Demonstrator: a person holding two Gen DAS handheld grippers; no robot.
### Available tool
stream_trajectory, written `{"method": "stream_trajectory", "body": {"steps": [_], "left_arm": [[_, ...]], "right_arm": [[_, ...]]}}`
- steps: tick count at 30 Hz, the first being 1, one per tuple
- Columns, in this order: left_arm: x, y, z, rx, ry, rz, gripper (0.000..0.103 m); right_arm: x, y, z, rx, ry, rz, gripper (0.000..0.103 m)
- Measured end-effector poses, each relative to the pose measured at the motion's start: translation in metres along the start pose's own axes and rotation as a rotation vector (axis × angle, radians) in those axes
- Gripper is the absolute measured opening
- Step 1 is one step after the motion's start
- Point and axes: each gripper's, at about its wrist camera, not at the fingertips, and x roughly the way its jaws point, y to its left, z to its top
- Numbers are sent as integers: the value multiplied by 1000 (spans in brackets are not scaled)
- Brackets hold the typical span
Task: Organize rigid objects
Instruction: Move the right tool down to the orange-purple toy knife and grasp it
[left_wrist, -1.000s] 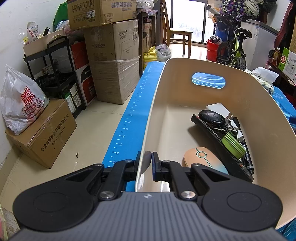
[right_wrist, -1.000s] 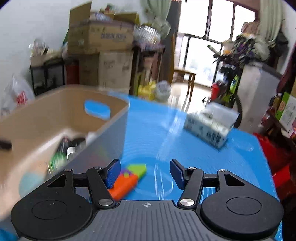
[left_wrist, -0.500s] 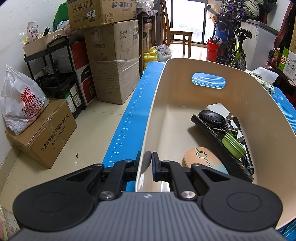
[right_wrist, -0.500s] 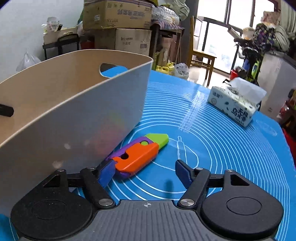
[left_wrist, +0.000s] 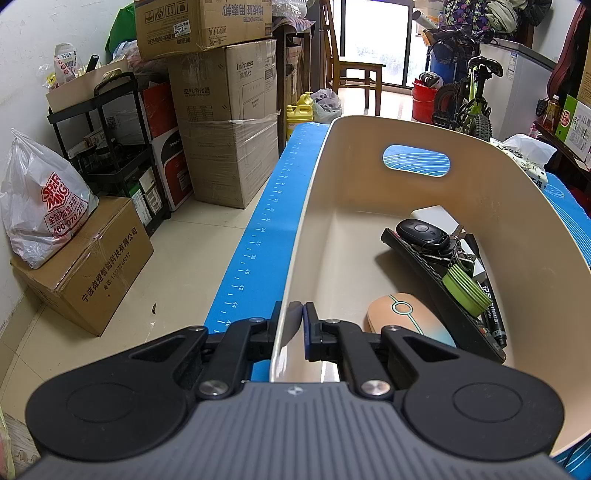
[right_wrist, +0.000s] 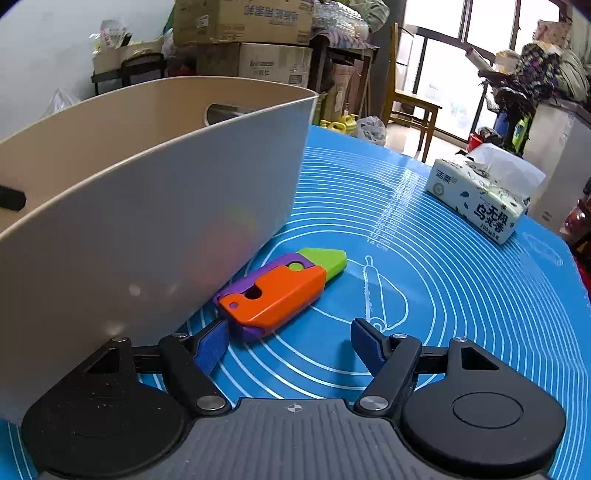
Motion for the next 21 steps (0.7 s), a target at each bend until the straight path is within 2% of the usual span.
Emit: {"method": "stream_trajectory", "body": {"steps": [8,17,21], "left_arm": [[0,0,0,0,0,-1,10],[0,0,0,0,0,-1,10],[0,0,0,-1,0,-1,10]], "right_arm": [[0,-1,-1,-5,-4,10,77],[-11,-29,19,151,-46,56,77],[-5,-28,24,159,-39,31,77]]}}
